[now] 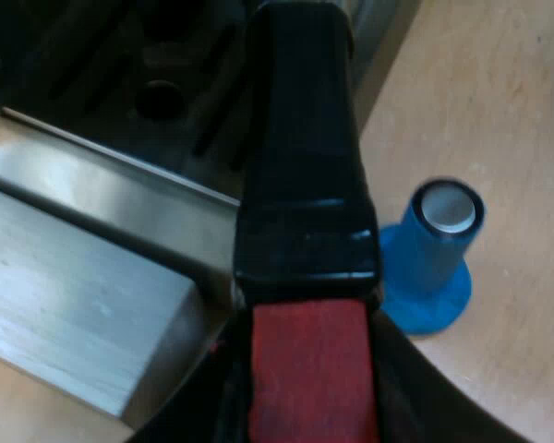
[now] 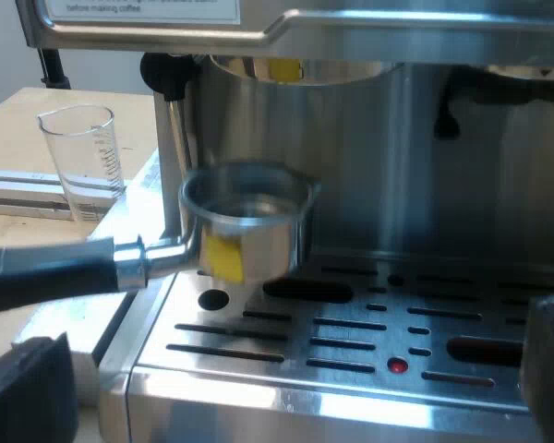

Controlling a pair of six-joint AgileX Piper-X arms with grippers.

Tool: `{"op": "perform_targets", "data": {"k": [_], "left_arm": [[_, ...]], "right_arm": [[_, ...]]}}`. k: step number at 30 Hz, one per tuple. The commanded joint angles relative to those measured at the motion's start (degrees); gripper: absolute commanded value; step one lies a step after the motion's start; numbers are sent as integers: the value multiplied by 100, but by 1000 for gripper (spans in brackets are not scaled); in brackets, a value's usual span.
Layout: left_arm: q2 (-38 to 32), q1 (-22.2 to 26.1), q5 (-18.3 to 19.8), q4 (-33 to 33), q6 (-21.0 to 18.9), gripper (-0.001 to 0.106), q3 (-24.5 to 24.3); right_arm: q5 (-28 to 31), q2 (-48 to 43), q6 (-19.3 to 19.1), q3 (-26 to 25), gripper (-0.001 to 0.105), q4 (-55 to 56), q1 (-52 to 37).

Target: Put the handle in the coffee machine

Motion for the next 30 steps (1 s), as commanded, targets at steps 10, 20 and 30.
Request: {"op": "perform_targets", "data": {"k": [10,20,30], "left_arm": [[508,4,714,-359,31,0,-382],[618,-511,714,-375,-156,0,-763],[618,-548,581,-894,-772,0,-859]], "right_arm": [[90,0,-68,-6,103,-65,-174],[90,0,-68,-6,103,-65,-173],[90,0,-68,-6,103,-65,-173]]}}
